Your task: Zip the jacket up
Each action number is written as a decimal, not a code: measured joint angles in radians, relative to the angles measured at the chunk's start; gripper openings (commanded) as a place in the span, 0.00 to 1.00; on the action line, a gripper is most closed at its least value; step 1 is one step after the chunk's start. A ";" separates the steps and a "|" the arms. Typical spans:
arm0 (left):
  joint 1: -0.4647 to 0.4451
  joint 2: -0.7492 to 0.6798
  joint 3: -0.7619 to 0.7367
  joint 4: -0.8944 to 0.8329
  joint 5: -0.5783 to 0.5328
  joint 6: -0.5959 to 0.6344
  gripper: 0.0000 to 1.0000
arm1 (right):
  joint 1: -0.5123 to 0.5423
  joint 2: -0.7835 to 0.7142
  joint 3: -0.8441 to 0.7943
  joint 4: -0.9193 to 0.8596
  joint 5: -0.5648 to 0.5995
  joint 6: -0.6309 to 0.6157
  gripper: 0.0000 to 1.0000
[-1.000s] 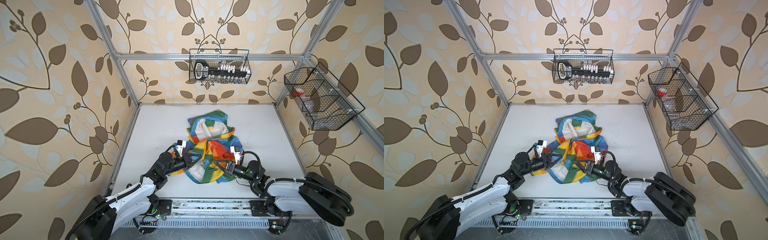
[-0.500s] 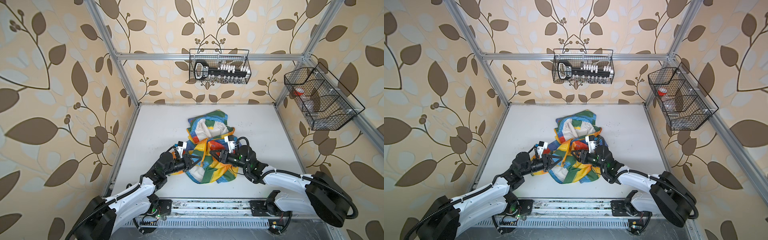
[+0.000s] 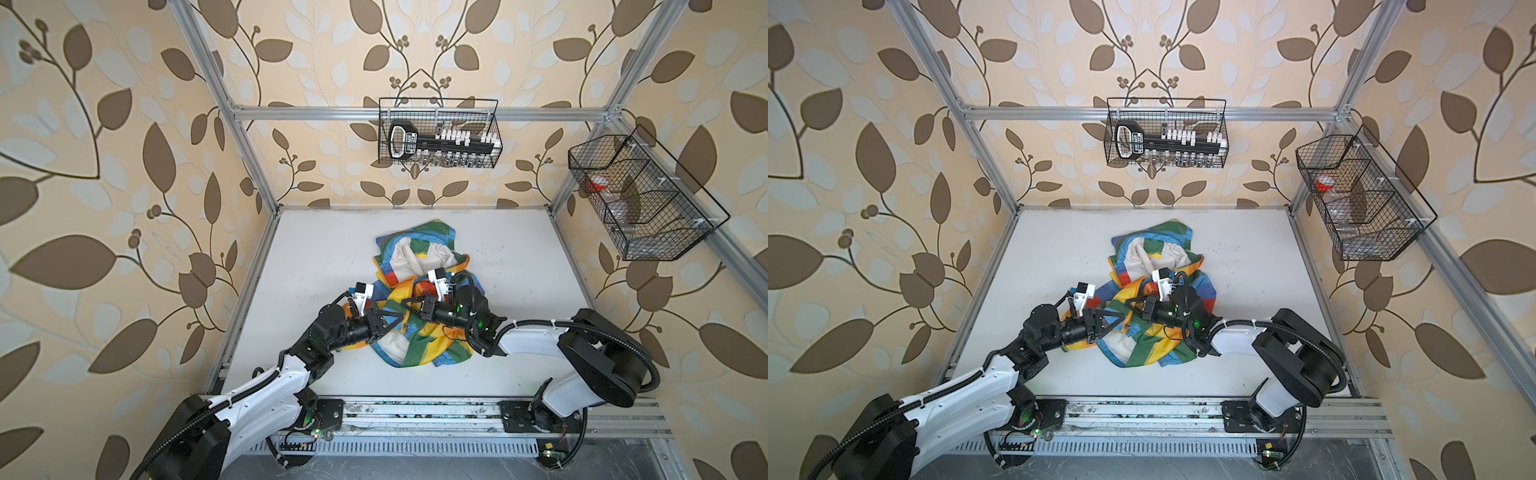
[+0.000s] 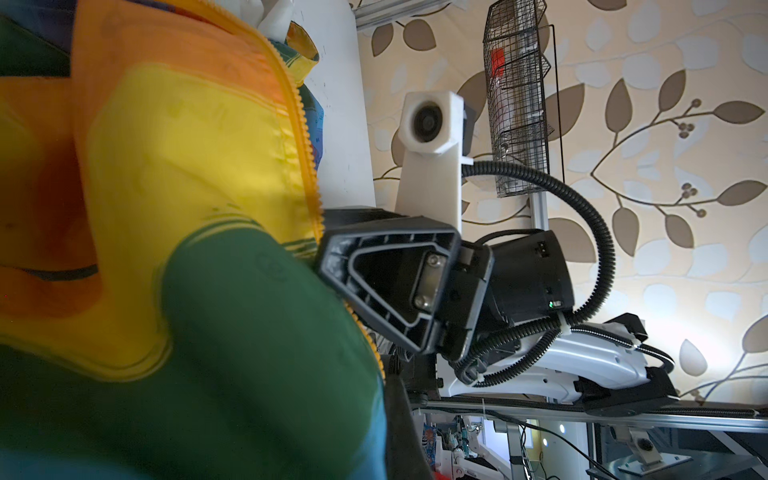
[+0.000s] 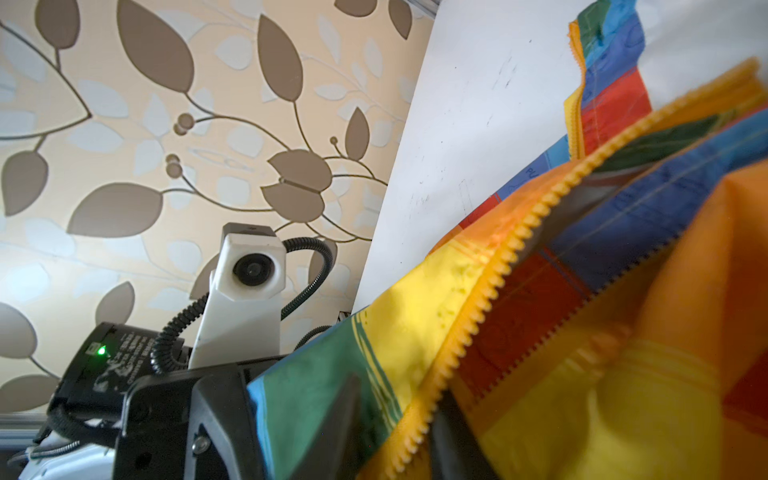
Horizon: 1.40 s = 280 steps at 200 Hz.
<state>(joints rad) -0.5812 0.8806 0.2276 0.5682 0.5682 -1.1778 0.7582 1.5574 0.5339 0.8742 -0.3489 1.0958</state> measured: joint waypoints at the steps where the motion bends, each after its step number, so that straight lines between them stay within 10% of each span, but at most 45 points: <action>1: 0.000 -0.001 0.000 -0.001 0.000 0.000 0.00 | 0.000 0.000 0.000 0.002 0.000 -0.002 0.02; 36: 0.000 -0.048 0.000 -0.094 -0.024 -0.005 0.61 | 0.001 0.013 0.000 0.056 -0.003 0.025 0.00; 55: 0.000 -0.102 0.002 -0.211 -0.053 -0.014 0.76 | 0.003 0.029 -0.002 0.080 -0.003 0.032 0.00; 116: 0.000 -0.410 0.087 -0.685 -0.182 -0.105 0.85 | 0.009 0.084 -0.006 0.159 -0.003 0.066 0.00; 280: -0.284 -0.203 -0.062 -0.337 -0.457 -0.261 0.89 | 0.033 0.129 -0.006 0.230 0.004 0.121 0.00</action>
<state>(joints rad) -0.8650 0.6777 0.1658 0.2310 0.1116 -1.4387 0.7910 1.6863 0.5274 1.1042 -0.3450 1.2163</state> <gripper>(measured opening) 0.899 0.048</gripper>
